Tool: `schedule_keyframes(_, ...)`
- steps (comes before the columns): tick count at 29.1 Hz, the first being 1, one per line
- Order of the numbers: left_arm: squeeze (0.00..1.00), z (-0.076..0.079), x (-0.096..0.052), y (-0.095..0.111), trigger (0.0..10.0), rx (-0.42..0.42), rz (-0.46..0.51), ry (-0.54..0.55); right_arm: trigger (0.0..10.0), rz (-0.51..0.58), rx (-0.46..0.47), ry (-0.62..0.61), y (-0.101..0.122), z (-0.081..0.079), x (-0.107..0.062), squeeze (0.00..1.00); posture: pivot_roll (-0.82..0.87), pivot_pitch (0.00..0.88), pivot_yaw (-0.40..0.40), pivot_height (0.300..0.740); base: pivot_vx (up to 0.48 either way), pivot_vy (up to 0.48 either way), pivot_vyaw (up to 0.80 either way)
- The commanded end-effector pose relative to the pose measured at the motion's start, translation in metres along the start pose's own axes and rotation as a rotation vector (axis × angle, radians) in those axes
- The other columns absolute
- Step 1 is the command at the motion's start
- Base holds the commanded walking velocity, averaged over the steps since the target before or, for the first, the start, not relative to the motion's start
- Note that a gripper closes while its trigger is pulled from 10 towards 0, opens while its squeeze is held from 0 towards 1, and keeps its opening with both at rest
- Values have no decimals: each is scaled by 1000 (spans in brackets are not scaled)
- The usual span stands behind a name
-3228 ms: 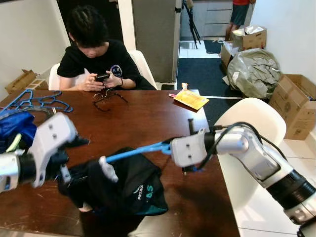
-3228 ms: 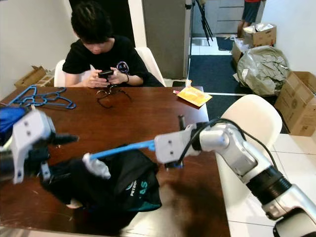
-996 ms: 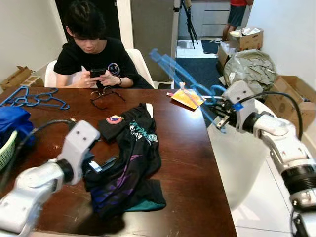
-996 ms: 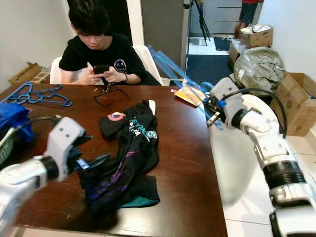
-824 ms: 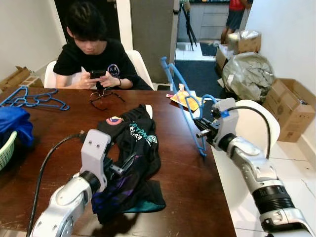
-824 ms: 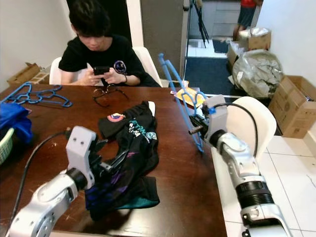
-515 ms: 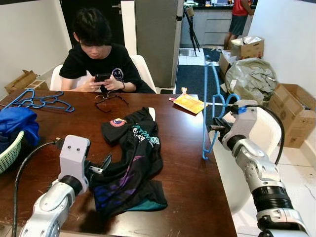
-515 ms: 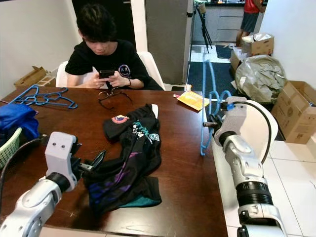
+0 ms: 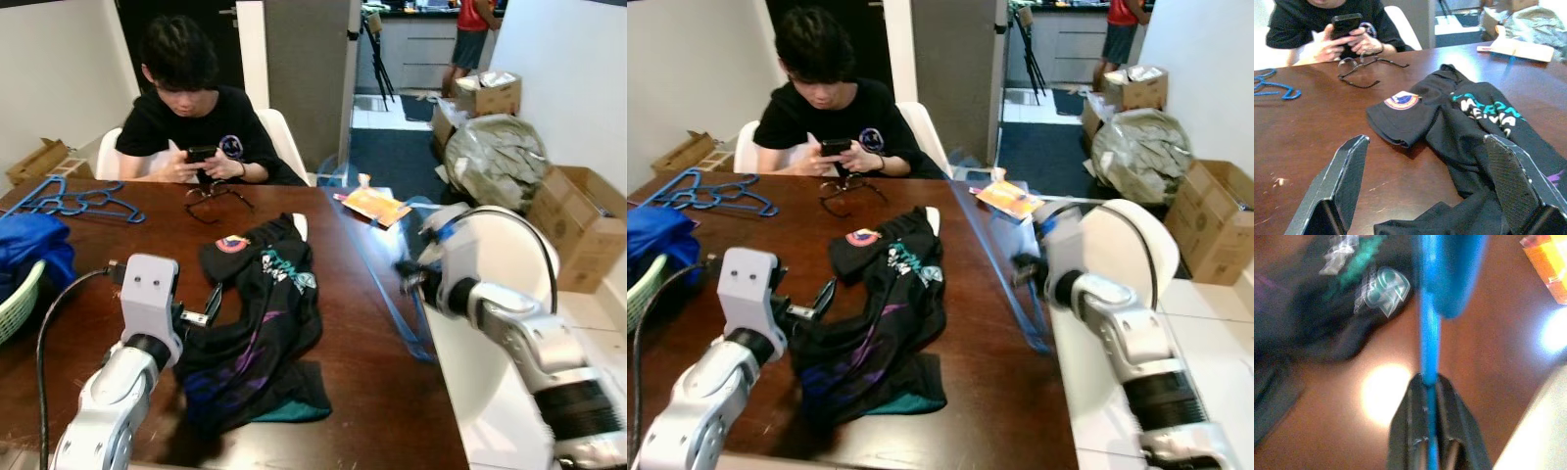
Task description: Hang hanger
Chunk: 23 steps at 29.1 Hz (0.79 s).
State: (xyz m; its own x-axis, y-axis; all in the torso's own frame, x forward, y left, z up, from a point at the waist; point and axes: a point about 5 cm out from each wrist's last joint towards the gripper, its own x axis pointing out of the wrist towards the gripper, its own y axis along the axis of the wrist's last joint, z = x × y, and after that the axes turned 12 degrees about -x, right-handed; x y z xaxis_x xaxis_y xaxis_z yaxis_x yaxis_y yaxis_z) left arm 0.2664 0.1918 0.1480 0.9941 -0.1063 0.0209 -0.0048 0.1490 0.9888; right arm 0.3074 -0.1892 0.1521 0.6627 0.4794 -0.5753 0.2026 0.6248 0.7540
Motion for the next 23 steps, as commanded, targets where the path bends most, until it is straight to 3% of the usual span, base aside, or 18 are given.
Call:
schedule_keyframes(1,0,1,1,-3,10000,-12,-7,-6,10000,-74,-27,88,-8,-14,3,0,78,0,5,735,0,0,0)
schedule_keyframes(3,0,2,3,-6,10000,-7,-10,-12,10000,-203,-185,169,-16,-27,-1,0,79,0,-2,735,0,0,0)
schedule_keyframes(4,0,2,3,-6,10000,-7,-10,-12,10000,-203,-185,169,-16,-27,-1,0,79,0,-2,735,0,0,0)
schedule_keyframes(6,0,6,3,-8,10000,-4,-15,-23,10000,-244,-271,247,-17,-43,-1,0,82,0,-6,735,0,0,0)
schedule_keyframes(12,0,9,2,-10,10000,-3,-18,-30,10000,-213,-251,226,-9,-43,3,0,83,0,-6,735,0,0,0)
schedule_keyframes(13,0,10,2,-10,10000,-4,-18,-33,10000,-159,-222,162,2,-34,7,0,83,0,-6,735,0,0,0)
schedule_keyframes(15,0,10,2,-10,10000,-4,-18,-33,10000,-159,-222,162,2,-34,7,0,83,0,-6,735,0,0,0)
schedule_keyframes(17,0,14,4,6,10000,-139,40,-93,10000,147,25,-48,46,8,3,0,85,0,-10,735,0,0,0)
schedule_keyframes(19,0,14,4,6,10000,-139,40,-93,10000,147,25,-48,46,8,3,0,85,0,-10,735,0,0,0)
schedule_keyframes(20,0,17,4,13,10000,-196,69,-129,10000,245,116,-102,56,21,-2,0,85,0,-10,735,0,0,0)
schedule_keyframes(22,0,17,4,13,10000,-196,69,-129,10000,245,116,-102,56,21,-2,0,85,0,-10,735,0,0,0)
schedule_keyframes(23,0,17,3,46,10000,-328,179,-269,10000,478,309,-194,73,51,-22,0,90,0,-13,735,0,0,0)
